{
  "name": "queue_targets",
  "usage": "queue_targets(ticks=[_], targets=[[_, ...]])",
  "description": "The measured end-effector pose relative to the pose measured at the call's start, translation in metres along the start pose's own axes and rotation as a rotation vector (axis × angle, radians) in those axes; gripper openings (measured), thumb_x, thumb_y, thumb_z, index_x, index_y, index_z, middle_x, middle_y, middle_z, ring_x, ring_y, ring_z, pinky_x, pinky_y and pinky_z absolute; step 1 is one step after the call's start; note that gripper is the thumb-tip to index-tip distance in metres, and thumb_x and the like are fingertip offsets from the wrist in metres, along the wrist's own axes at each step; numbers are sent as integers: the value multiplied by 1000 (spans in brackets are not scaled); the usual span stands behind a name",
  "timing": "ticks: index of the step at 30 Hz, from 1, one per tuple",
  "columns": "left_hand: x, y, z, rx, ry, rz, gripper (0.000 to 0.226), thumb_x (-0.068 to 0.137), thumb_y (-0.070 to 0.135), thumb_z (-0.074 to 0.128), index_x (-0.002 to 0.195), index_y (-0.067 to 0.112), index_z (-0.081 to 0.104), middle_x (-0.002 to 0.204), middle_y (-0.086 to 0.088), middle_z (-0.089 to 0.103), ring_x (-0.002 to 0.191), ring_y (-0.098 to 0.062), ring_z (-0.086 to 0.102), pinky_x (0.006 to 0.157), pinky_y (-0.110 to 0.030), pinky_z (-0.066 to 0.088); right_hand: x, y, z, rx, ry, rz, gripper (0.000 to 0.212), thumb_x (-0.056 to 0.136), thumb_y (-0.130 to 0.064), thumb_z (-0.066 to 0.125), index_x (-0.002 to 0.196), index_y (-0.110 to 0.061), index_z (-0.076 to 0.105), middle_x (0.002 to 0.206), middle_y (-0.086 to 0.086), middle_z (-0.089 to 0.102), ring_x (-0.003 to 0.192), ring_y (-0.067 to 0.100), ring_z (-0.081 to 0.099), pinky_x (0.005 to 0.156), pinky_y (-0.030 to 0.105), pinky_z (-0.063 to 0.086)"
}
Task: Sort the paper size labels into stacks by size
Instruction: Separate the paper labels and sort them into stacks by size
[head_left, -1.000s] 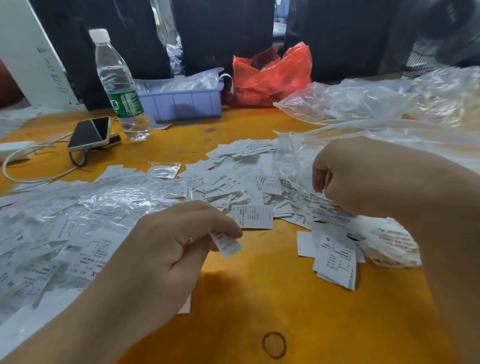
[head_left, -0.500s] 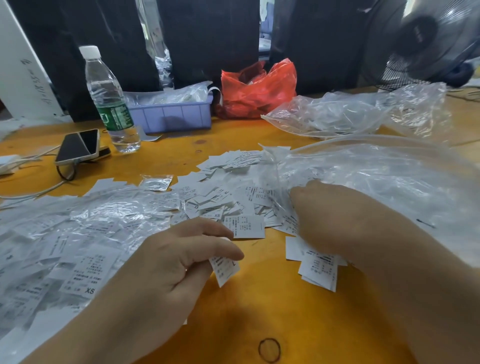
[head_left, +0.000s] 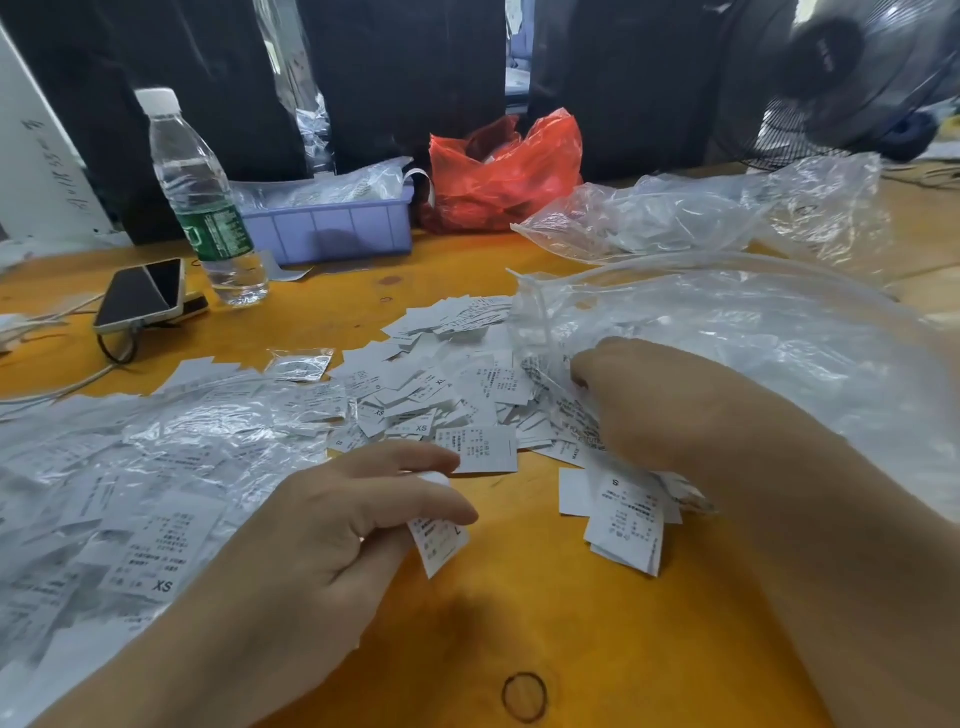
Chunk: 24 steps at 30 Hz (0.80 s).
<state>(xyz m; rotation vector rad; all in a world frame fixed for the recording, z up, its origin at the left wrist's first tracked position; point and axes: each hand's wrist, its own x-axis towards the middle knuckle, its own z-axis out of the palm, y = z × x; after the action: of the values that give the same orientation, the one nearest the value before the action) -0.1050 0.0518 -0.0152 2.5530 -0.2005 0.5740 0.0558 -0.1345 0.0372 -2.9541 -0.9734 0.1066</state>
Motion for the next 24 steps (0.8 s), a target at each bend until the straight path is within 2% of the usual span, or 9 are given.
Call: queue_targets(ticks=[3, 6, 12, 15, 17, 19, 22, 23, 24], targets=[[-1, 0, -1, -18, 4, -4, 51, 85, 13, 53, 99, 60, 65, 128, 33, 55, 118, 5, 55, 74, -29, 58, -3, 0, -6, 52, 95, 63, 42, 85, 1, 48, 124, -14, 56, 118, 7, 55, 101, 25, 56, 73, 29, 41], [-2, -1, -3, 3, 0, -8, 51, 85, 13, 54, 101, 60, 65, 129, 33, 54, 118, 7, 54, 75, -29, 58, -6, -2, -11, 122, 253, 69, 45, 83, 2, 48, 126, -11, 54, 124, 11, 49, 104, 31, 56, 82, 37, 49], [-1, -3, -4, 12, 0, -13, 52, 86, 12, 52, 102, 61, 64, 130, 33, 53, 121, 7, 51, 74, -26, 58, -6, -2, -13, 168, 329, 40, 41, 84, 4, 47, 123, -8, 55, 127, 12, 44, 102, 34, 56, 88, 44, 49], [-1, -2, -5, 18, -8, 1, 51, 87, 13, 53, 103, 60, 63, 129, 34, 53, 120, 9, 51, 71, -19, 57, -6, 3, -15, 202, 391, -6, 45, 82, 6, 48, 124, -10, 57, 127, 10, 46, 101, 28, 54, 85, 35, 45], [-1, -2, -6, 10, -9, 1, 52, 87, 12, 52, 102, 60, 64, 129, 34, 53, 119, 9, 52, 70, -19, 57, -5, 7, -17, 218, 434, -30, 49, 81, 6, 53, 126, -14, 57, 125, 8, 47, 100, 24, 54, 78, 28, 38], [-2, 0, -7, 11, -5, -6, 52, 86, 12, 50, 101, 60, 64, 129, 33, 53, 119, 8, 52, 68, -19, 56, -3, 10, -20, 250, 488, -61, 49, 80, 5, 59, 123, -18, 60, 121, 5, 51, 98, 18, 57, 73, 24, 37], [-2, 5, -10, 22, 11, -27, 52, 84, 11, 50, 99, 59, 65, 126, 33, 54, 113, 8, 55, 59, -9, 49, -8, 5, -25, 588, 480, -188, 46, 78, 4, 70, 110, -29, 66, 108, -5, 62, 82, -3, 64, 55, 9, 46], [-1, 7, -11, 21, 19, -39, 52, 84, 12, 49, 98, 59, 66, 124, 34, 54, 112, 10, 54, 58, -6, 47, -11, -1, -28, 759, 435, -242, 46, 77, 4, 73, 105, -32, 68, 104, -9, 64, 81, -7, 65, 56, 9, 50], [0, 8, -12, 17, 20, -57, 51, 83, 13, 48, 98, 59, 66, 123, 35, 54, 112, 12, 52, 59, -3, 45, -13, -6, -30, 928, 374, -298, 45, 75, 6, 75, 100, -31, 68, 102, -10, 67, 83, -6, 67, 64, 11, 54]])
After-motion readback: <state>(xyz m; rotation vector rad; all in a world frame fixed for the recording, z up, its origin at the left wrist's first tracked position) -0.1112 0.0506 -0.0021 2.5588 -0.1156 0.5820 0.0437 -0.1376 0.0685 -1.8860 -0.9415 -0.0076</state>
